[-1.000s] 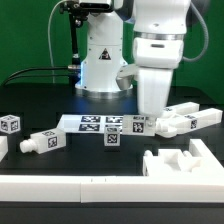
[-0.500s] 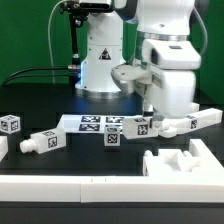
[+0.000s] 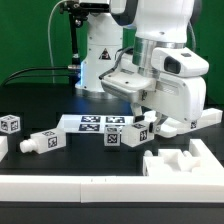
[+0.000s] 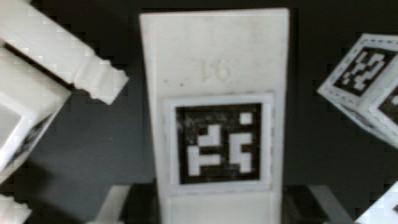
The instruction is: Assemble chair
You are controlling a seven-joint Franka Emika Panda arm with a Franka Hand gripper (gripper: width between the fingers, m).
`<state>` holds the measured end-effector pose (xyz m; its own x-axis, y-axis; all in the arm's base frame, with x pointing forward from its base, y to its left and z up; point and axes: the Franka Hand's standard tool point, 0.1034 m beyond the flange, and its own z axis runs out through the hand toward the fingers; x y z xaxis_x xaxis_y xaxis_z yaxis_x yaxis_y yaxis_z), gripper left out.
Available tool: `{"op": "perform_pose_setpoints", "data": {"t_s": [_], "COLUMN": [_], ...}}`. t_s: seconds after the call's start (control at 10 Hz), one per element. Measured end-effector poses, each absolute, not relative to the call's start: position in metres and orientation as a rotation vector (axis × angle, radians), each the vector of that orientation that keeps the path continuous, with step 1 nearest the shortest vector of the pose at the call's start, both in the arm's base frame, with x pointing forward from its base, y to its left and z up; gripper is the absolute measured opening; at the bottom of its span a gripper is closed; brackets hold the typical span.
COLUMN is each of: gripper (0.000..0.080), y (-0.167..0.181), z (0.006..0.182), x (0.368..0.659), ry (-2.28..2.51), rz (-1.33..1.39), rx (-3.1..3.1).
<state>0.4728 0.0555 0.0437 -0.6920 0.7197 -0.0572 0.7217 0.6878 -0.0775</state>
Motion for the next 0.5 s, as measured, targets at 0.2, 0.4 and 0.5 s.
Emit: {"op": "perform_pose_setpoints", "data": {"t_s": [0.2,0.4,0.5], "gripper": [0.0284,0.0284,0.0284], "y": [0.055,0.052,0.053], "z": [0.033,0.016,0.016], "x": [0.460,0.448,0.448], "ry": [2.893,2.909,2.901], "rz": [-0.175,-0.204,-0.204], "rx": [1.200,1.242,1.259]}}
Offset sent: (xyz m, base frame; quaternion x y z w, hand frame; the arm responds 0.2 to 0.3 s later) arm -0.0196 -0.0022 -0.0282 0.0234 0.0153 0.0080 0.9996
